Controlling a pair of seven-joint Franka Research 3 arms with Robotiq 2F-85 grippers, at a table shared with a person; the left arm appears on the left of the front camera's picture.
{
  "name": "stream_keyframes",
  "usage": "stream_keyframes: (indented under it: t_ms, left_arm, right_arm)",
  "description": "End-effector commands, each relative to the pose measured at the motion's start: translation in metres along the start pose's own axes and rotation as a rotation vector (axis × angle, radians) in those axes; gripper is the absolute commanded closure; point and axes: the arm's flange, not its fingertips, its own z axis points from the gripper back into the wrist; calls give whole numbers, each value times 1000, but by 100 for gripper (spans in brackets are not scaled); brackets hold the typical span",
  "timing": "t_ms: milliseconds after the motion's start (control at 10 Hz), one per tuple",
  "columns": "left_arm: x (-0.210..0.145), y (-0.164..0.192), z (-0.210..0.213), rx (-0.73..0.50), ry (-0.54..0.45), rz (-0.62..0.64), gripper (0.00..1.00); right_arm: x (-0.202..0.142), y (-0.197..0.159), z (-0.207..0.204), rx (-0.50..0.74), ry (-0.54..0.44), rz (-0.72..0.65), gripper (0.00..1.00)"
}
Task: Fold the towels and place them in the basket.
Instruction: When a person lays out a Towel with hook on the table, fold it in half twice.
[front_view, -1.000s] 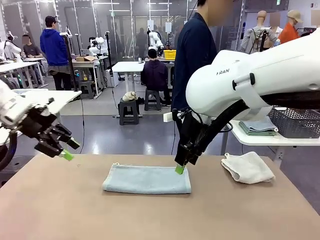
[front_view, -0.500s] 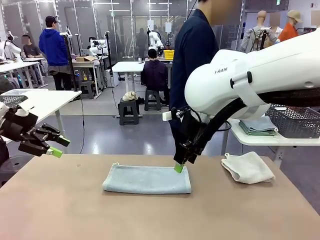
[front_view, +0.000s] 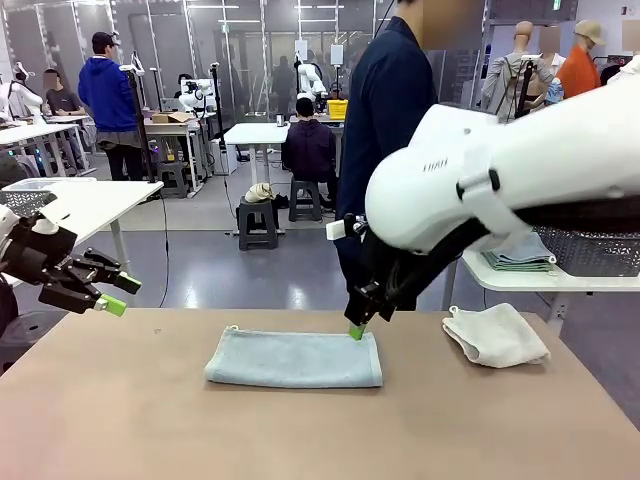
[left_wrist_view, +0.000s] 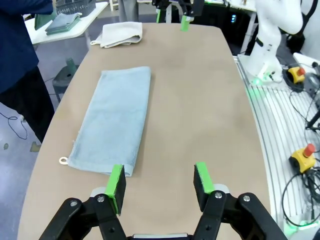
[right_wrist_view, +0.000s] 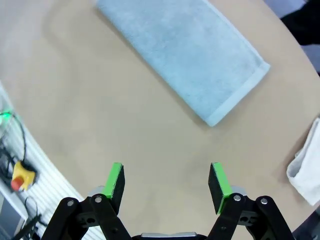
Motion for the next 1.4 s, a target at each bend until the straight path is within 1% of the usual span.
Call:
stream_keyframes:
  t_ms: [0,100,300,500,600,700,800,900,1000,1100,1300]
  left_arm:
    - [1,1,1,-7,2,-10,30]
    - [1,1,1,-7,2,-10,30]
    - [1,1,1,-7,2,-10,30]
    - [1,1,1,-7,2,-10,30]
    - [1,1,1,-7,2,-10,30]
    - [1,1,1,-7,2,-10,30]
    - [1,1,1,-7,2,-10,30]
    - [1,1,1,-7,2,-10,30]
    - [1,1,1,-7,2,-10,30]
    - [1,1,1,-7,2,-10,30]
    - [1,1,1,-7,2,-10,30]
  right_arm:
    - [8,8,-29,-131,7,-150,15]
    - [11,5,-45,-156,9,-211,15]
    - [17,-1,-68,-132,32,-334,15]
    - [27,-24,-82,-124,-20,-480,15]
    - [31,-37,-88,-107,-24,-583,15]
    - [35,-45,-92,-105,-8,-664,15]
    - [37,-51,-95,-137,-8,-710,15]
    - [40,-56,-98,-139,-4,-726,15]
    - [42,-57,-101,-83,42,-661,15]
    - [29,-62,-93,-106,2,-682,15]
    - [29,-62,-93,-106,2,-682,15]
